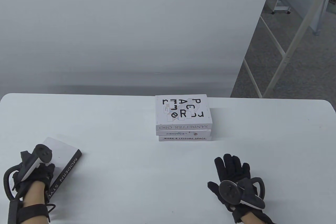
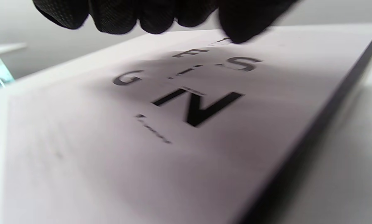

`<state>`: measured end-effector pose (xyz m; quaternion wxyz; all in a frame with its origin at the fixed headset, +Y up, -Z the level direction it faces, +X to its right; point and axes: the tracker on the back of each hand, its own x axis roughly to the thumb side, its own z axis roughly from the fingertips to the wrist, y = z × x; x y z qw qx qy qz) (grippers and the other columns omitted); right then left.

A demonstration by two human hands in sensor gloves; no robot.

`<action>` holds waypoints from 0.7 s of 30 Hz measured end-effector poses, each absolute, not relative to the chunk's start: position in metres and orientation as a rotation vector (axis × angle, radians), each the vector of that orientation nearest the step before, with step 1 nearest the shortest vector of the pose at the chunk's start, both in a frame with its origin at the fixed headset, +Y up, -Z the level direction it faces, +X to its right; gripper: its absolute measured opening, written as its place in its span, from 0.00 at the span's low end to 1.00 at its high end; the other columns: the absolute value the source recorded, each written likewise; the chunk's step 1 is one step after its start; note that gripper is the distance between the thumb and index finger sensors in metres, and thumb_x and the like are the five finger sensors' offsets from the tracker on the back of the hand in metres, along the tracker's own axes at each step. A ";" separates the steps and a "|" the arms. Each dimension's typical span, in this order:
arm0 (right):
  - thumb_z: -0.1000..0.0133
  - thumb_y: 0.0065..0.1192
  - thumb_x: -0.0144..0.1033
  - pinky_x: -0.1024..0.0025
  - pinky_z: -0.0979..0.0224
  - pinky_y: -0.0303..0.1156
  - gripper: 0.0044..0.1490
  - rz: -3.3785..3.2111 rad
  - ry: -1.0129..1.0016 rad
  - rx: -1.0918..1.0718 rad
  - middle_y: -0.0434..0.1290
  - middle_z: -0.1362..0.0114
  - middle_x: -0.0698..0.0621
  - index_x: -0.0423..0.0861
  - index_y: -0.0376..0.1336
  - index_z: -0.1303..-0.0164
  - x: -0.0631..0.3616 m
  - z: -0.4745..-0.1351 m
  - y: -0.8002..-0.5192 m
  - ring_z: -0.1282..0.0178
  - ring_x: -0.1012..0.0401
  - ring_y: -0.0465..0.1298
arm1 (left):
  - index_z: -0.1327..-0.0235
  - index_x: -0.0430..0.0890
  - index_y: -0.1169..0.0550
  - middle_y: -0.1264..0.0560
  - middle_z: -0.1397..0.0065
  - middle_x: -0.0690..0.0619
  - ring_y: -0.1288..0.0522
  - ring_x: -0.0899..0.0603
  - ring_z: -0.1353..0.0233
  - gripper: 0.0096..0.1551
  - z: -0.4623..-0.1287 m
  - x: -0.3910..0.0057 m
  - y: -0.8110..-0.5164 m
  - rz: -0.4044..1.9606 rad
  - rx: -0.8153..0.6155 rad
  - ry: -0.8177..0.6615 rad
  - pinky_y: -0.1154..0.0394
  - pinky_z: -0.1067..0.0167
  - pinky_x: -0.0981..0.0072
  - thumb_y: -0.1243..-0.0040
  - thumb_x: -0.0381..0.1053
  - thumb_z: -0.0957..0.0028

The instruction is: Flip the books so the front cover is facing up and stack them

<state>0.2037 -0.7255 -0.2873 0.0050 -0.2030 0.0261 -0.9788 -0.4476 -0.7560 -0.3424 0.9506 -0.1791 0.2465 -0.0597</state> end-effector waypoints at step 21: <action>0.38 0.53 0.60 0.18 0.34 0.49 0.55 -3.102 0.005 -0.628 0.44 0.18 0.20 0.35 0.42 0.16 0.206 -0.290 -0.730 0.23 0.23 0.51 | 0.33 0.52 0.30 0.29 0.31 0.45 0.15 0.42 0.46 0.38 -0.361 -0.343 -0.751 -0.239 -0.428 0.142 0.17 0.48 0.56 0.33 0.59 0.60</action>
